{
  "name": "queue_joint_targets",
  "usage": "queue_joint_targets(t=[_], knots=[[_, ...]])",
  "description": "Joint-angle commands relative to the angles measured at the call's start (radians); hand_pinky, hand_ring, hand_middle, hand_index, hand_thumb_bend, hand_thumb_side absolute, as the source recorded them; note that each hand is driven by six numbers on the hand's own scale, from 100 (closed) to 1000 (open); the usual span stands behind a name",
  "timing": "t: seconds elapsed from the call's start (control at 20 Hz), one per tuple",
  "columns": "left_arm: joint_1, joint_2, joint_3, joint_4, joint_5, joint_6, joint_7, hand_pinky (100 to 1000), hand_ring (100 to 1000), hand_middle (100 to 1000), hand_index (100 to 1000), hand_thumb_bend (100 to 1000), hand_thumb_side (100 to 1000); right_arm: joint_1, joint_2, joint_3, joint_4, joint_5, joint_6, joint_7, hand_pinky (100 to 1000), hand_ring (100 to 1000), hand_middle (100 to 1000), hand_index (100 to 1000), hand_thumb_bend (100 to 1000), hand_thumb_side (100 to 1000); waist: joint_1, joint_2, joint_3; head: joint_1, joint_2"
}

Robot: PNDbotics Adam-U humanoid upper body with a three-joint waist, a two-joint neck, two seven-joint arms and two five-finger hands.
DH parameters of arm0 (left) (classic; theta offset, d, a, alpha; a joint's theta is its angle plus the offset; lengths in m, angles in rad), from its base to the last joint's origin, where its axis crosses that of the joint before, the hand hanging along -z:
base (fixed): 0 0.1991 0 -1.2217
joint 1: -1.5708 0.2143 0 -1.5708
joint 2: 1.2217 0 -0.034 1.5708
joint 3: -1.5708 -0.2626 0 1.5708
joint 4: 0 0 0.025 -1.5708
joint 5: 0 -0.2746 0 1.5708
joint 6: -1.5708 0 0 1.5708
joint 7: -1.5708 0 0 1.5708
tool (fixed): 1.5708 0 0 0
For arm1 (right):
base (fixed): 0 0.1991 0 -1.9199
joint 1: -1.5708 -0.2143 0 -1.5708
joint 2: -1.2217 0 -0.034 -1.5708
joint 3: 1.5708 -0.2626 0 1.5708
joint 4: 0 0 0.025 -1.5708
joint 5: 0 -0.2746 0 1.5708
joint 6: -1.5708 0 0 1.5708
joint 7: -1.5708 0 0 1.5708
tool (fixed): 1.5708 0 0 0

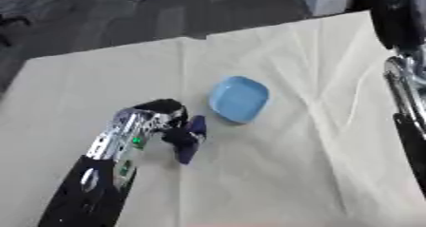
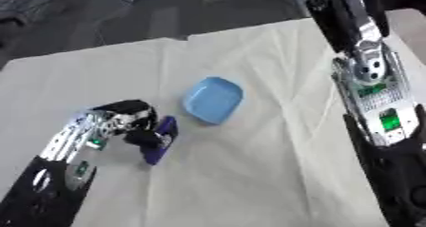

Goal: Pick up objects on the table and place them in the box.

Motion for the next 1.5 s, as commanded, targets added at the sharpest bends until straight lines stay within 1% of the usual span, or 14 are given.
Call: queue_joint_targets(t=[0.05,0.2,0.25,0.3,0.4,0.75,0.95,1.1,1.2,1.3,1.5], knots=[[-0.011,0.016,0.014,-0.041,-0.004,-0.011,-0.003,100,100,174,426,100,677,-0.019,-0.009,-0.005,-0.013,0.000,-0.001,0.001,508,415,578,882,100,883,-0.006,-0.008,0.002,-0.008,0.001],[-0.017,0.020,0.020,-0.072,0.008,-0.020,-0.002,100,100,175,425,100,671,-0.018,-0.009,-0.005,-0.013,0.000,0.000,0.000,509,415,578,882,100,882,-0.006,-0.009,0.002,-0.009,0.000],[-0.022,0.023,0.022,-0.086,0.015,-0.026,0.003,100,100,174,424,100,710,-0.018,-0.009,-0.005,-0.013,0.000,0.000,0.000,509,415,577,883,100,881,-0.006,-0.010,0.002,-0.009,0.000],[-0.024,0.026,0.023,-0.097,0.020,-0.032,0.008,100,100,174,424,100,669,-0.018,-0.009,-0.005,-0.013,0.001,0.000,0.000,509,415,577,883,100,882,-0.006,-0.010,0.002,-0.009,-0.001],[-0.029,0.030,0.026,-0.119,0.029,-0.045,0.034,100,100,179,424,100,672,-0.018,-0.008,-0.004,-0.013,0.000,0.000,0.000,509,415,577,883,100,882,-0.006,-0.010,0.002,-0.010,-0.001],[-0.050,0.047,0.054,-0.135,0.055,-0.076,0.206,100,100,180,416,100,656,-0.016,-0.008,-0.005,-0.013,0.000,0.001,-0.002,509,414,576,884,100,882,-0.007,-0.013,0.002,-0.027,-0.008],[-0.061,0.050,0.044,-0.138,0.054,-0.116,0.330,100,100,182,411,100,647,-0.018,-0.006,-0.005,-0.013,-0.001,0.001,-0.001,509,415,576,884,100,882,-0.007,-0.013,-0.001,-0.027,-0.009],[-0.083,0.062,0.037,-0.109,0.058,-0.136,0.440,100,100,181,406,100,641,-0.019,-0.005,-0.004,-0.013,-0.002,0.001,-0.002,509,415,576,883,100,881,-0.006,-0.015,-0.002,-0.026,-0.012],[-0.103,0.065,0.029,-0.087,0.060,-0.137,0.514,100,100,177,397,100,635,-0.019,-0.004,-0.004,-0.013,-0.003,0.001,-0.002,509,415,576,883,100,875,-0.006,-0.015,-0.004,-0.021,-0.019],[-0.116,0.061,0.016,-0.062,0.075,-0.134,0.587,100,100,174,395,100,629,-0.020,-0.002,-0.003,-0.013,-0.003,0.001,-0.001,509,415,576,884,100,881,-0.006,-0.015,-0.006,-0.006,-0.026],[-0.134,0.038,-0.003,0.006,0.090,-0.115,0.732,100,100,171,390,100,621,-0.023,0.000,-0.002,-0.013,-0.004,0.001,-0.001,508,414,576,886,100,880,-0.007,-0.014,-0.010,0.016,-0.034]])
